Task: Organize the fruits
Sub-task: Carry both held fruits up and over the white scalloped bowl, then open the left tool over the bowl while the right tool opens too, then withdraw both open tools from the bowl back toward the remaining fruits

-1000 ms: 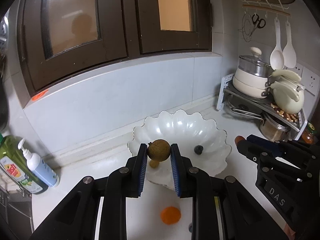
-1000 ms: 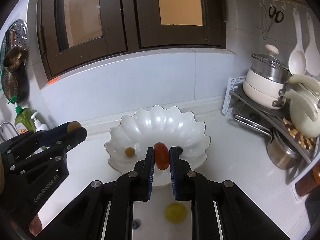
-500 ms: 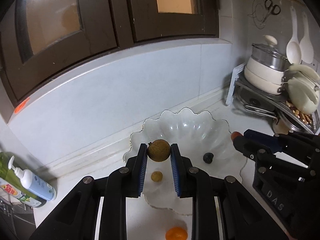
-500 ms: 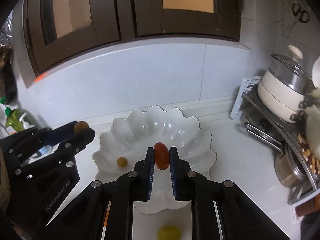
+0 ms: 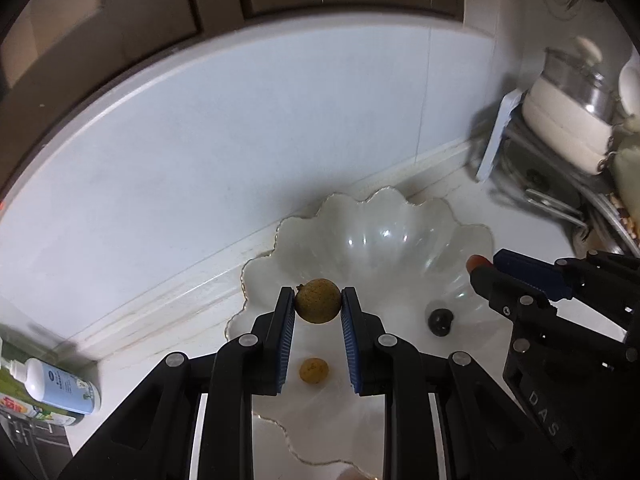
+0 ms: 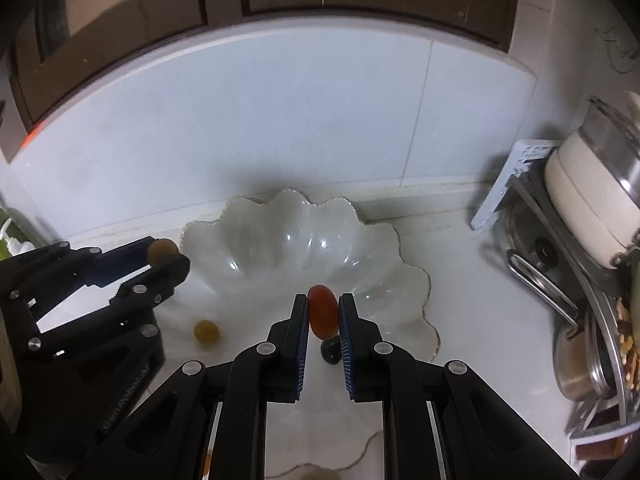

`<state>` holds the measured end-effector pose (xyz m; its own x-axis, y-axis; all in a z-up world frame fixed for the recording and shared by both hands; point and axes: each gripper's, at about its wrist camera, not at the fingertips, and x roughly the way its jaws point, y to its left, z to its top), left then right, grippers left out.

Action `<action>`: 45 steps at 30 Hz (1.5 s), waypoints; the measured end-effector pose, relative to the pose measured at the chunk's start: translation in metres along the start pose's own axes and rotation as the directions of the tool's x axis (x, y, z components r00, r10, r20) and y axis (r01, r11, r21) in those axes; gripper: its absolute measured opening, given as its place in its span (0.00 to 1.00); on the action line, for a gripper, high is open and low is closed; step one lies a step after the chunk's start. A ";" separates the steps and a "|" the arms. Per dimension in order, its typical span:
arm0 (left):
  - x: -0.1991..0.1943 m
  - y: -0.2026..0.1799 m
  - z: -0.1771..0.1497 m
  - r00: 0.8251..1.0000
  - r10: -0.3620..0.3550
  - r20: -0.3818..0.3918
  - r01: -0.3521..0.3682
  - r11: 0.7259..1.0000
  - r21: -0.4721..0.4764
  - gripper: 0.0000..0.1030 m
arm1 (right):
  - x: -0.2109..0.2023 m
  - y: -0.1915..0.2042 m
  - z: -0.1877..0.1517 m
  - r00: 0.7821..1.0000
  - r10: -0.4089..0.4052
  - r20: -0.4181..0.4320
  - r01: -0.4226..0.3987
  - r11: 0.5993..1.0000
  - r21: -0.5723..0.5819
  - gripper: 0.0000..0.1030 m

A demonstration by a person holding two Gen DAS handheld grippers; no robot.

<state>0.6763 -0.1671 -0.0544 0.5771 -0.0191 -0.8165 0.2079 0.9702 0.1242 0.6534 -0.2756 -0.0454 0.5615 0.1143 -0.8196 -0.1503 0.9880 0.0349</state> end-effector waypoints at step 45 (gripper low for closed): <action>0.035 0.010 0.009 0.993 0.028 -0.118 -0.032 0.999 -0.028 0.48 | 0.046 -0.025 0.005 0.989 -0.003 -0.146 0.010 0.999 0.046 0.28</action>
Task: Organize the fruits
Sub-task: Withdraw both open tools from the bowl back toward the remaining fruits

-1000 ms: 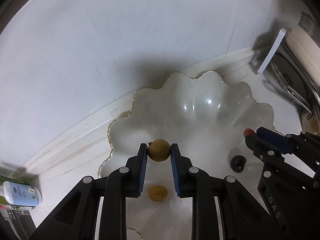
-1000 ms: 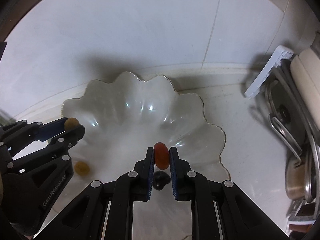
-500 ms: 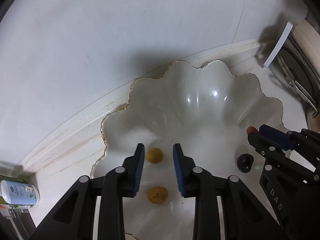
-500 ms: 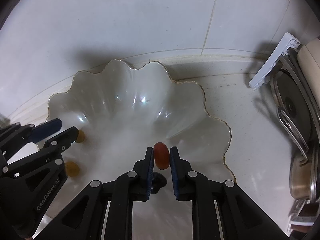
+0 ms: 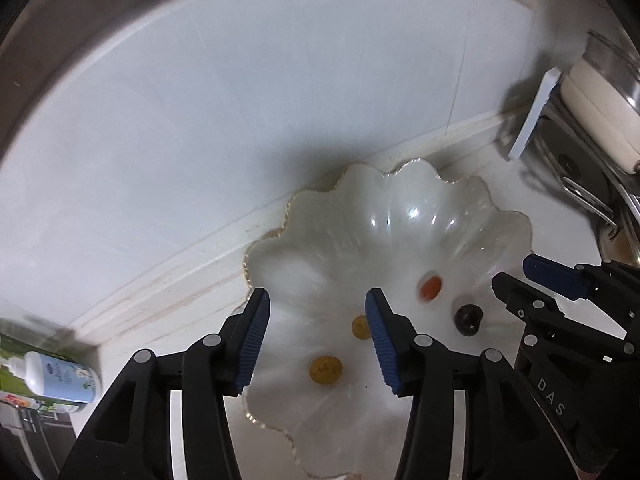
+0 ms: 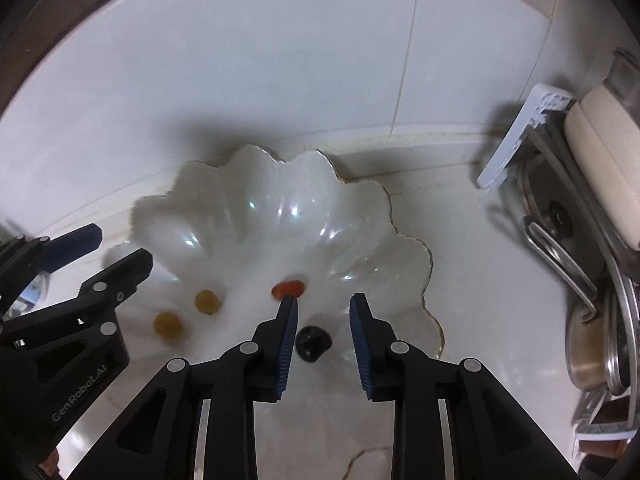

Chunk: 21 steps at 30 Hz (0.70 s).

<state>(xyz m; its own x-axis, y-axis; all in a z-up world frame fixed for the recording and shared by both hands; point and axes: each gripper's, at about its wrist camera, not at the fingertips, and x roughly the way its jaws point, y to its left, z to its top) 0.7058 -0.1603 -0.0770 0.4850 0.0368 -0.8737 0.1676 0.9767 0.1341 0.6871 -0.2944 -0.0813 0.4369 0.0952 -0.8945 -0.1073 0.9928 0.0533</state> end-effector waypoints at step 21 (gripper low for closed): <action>-0.108 -0.002 -0.050 0.986 -0.009 0.166 0.014 1.000 -0.027 0.52 | -0.114 0.013 -0.055 0.981 0.000 0.192 0.004 1.000 -0.018 0.28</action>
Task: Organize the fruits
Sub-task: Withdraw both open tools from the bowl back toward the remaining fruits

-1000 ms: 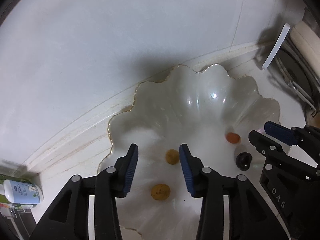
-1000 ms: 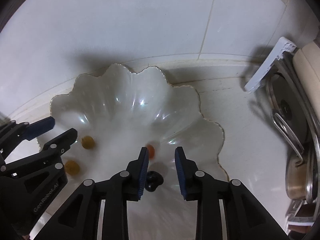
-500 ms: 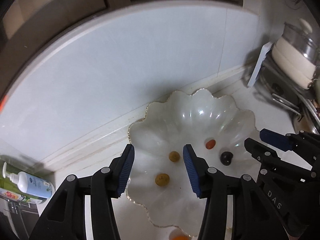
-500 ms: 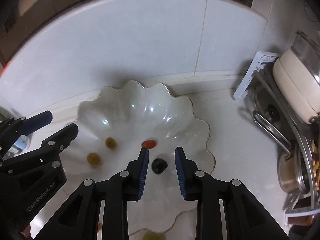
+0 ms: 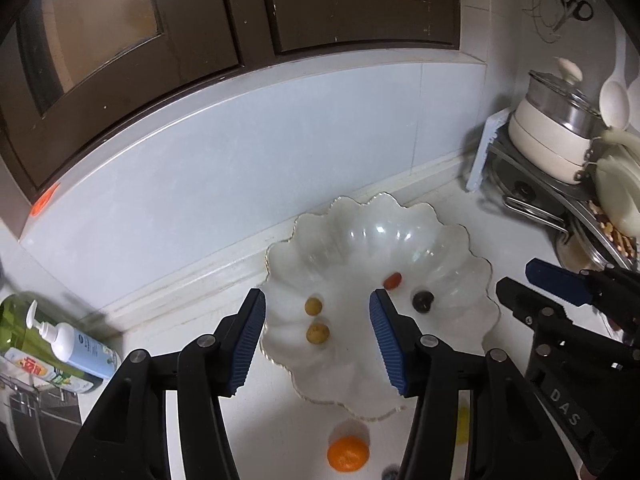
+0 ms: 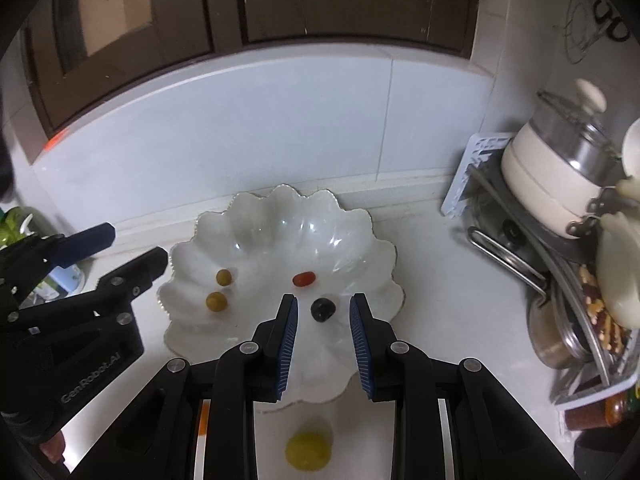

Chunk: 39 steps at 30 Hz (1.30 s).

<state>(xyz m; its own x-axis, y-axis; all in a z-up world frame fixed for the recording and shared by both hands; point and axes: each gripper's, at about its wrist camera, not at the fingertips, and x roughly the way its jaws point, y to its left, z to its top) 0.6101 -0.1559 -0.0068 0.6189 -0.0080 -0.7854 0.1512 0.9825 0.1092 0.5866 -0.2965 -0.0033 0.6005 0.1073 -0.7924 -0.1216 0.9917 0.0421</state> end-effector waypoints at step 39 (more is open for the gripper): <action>-0.117 -0.013 -0.116 0.980 -0.133 0.146 0.129 0.991 0.038 0.54 | -0.129 0.024 -0.128 0.969 -0.039 0.244 0.040 0.999 -0.002 0.28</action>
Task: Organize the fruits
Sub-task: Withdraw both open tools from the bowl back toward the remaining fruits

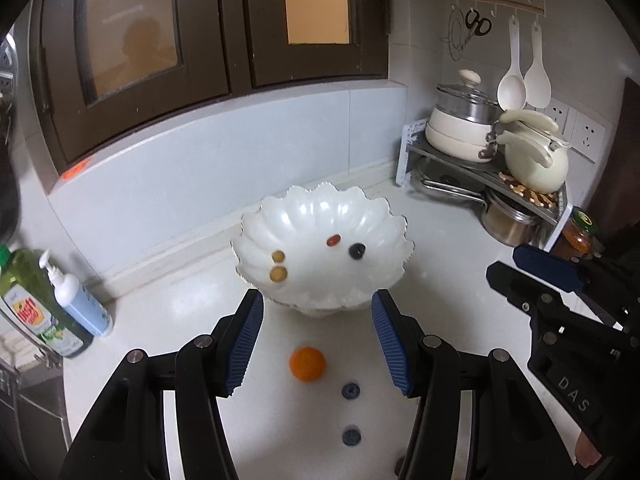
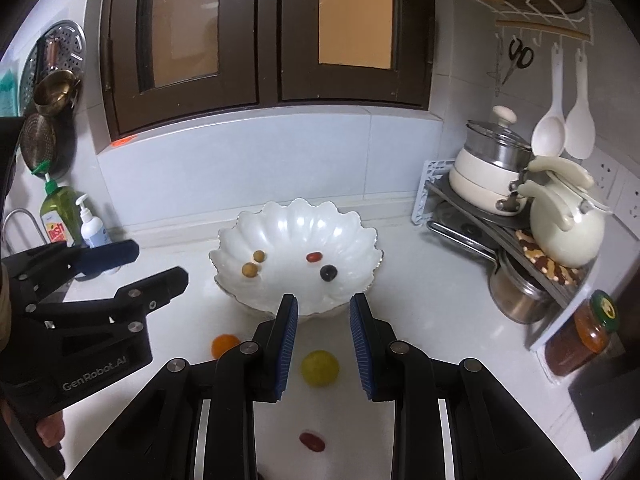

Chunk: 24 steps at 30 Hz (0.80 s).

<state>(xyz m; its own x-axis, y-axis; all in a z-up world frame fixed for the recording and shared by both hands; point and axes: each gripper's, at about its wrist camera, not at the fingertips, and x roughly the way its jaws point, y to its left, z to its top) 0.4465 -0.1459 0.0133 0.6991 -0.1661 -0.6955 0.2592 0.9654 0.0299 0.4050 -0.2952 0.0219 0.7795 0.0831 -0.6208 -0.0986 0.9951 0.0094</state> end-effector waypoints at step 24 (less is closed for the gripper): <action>-0.007 -0.004 -0.062 0.999 -0.023 -0.029 0.024 0.999 0.026 0.54 | 0.000 -0.002 -0.062 0.997 0.035 -0.071 -0.028 0.995 0.094 0.28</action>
<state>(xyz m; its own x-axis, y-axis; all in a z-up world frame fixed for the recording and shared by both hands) 0.3991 -0.1365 -0.0269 0.6730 -0.1825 -0.7168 0.2931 0.9555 0.0319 0.3667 -0.3010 -0.0267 0.7296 0.1138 -0.6744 -0.0622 0.9930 0.1002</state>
